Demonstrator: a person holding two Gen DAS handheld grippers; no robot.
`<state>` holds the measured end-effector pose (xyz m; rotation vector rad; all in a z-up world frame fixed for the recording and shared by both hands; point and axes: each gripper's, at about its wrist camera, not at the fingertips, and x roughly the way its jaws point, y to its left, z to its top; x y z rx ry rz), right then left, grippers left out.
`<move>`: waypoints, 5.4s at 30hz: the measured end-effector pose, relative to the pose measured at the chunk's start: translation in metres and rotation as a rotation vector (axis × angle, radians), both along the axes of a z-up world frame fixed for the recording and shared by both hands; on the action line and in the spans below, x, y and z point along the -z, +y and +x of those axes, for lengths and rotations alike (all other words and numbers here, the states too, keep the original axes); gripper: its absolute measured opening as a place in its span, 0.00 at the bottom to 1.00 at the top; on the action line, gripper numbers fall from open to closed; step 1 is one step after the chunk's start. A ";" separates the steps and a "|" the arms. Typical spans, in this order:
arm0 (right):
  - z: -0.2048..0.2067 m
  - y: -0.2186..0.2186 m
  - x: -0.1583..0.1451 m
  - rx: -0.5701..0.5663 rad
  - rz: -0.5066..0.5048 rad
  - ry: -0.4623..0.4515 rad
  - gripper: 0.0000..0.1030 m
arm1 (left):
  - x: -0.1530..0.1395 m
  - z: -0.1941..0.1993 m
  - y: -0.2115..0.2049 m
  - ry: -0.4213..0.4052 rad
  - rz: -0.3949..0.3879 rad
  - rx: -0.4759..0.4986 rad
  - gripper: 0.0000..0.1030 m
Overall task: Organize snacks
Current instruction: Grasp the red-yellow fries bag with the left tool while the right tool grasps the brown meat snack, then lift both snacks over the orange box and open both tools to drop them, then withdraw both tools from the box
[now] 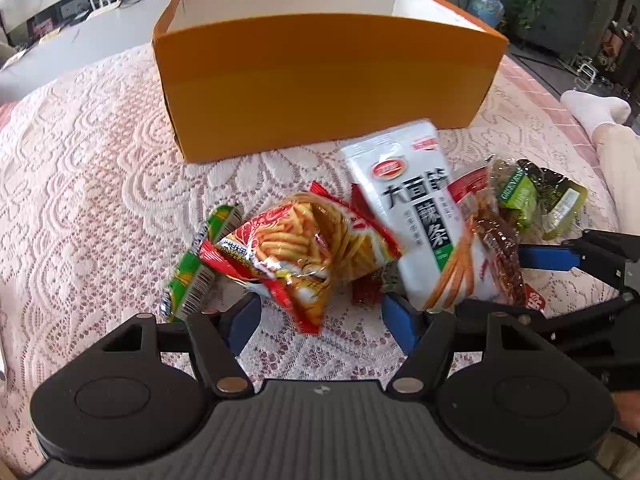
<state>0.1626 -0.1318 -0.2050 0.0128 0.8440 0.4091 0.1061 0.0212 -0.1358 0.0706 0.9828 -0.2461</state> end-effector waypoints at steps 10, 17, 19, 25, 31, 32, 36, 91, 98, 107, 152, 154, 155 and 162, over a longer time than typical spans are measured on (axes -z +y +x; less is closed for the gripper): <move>-0.010 -0.004 -0.010 0.001 0.007 -0.047 0.52 | -0.021 -0.014 0.004 -0.109 -0.016 -0.016 0.85; -0.014 -0.006 -0.016 0.011 0.012 -0.074 0.50 | -0.019 -0.003 0.024 -0.099 -0.167 -0.167 0.85; -0.013 -0.007 -0.015 0.010 0.011 -0.071 0.49 | -0.015 -0.001 0.028 -0.090 -0.193 -0.186 0.84; -0.012 -0.010 -0.015 0.011 0.021 -0.058 0.50 | -0.003 0.000 0.028 -0.070 -0.173 -0.204 0.55; -0.011 -0.010 -0.017 0.023 0.018 -0.058 0.49 | -0.004 -0.003 0.032 -0.064 -0.193 -0.223 0.39; -0.012 -0.010 -0.018 0.025 0.016 -0.060 0.49 | -0.005 -0.004 0.033 -0.064 -0.196 -0.227 0.37; -0.014 -0.010 -0.024 0.034 0.012 -0.076 0.47 | -0.012 -0.013 0.031 -0.088 -0.185 -0.224 0.34; 0.136 -0.029 -0.197 0.054 0.063 -0.364 0.00 | -0.135 0.104 -0.020 -0.285 -0.131 -0.060 0.30; 0.192 -0.020 -0.155 0.041 -0.034 -0.219 0.00 | -0.087 0.146 -0.028 -0.128 -0.140 -0.041 0.29; 0.229 -0.013 -0.108 -0.019 -0.131 -0.063 0.00 | -0.052 0.178 -0.038 -0.035 -0.121 -0.002 0.29; 0.163 -0.025 -0.165 0.060 -0.131 -0.019 0.37 | -0.126 0.080 -0.038 -0.251 -0.112 -0.041 0.65; 0.141 -0.029 -0.172 0.066 -0.113 -0.069 0.40 | -0.129 0.064 -0.036 -0.282 -0.127 -0.040 0.67; 0.132 -0.031 -0.175 0.069 -0.106 -0.091 0.42 | -0.130 0.056 -0.036 -0.297 -0.132 -0.039 0.68; 0.065 -0.053 -0.175 0.102 -0.036 -0.194 0.57 | -0.128 0.017 -0.038 -0.357 -0.129 -0.027 0.72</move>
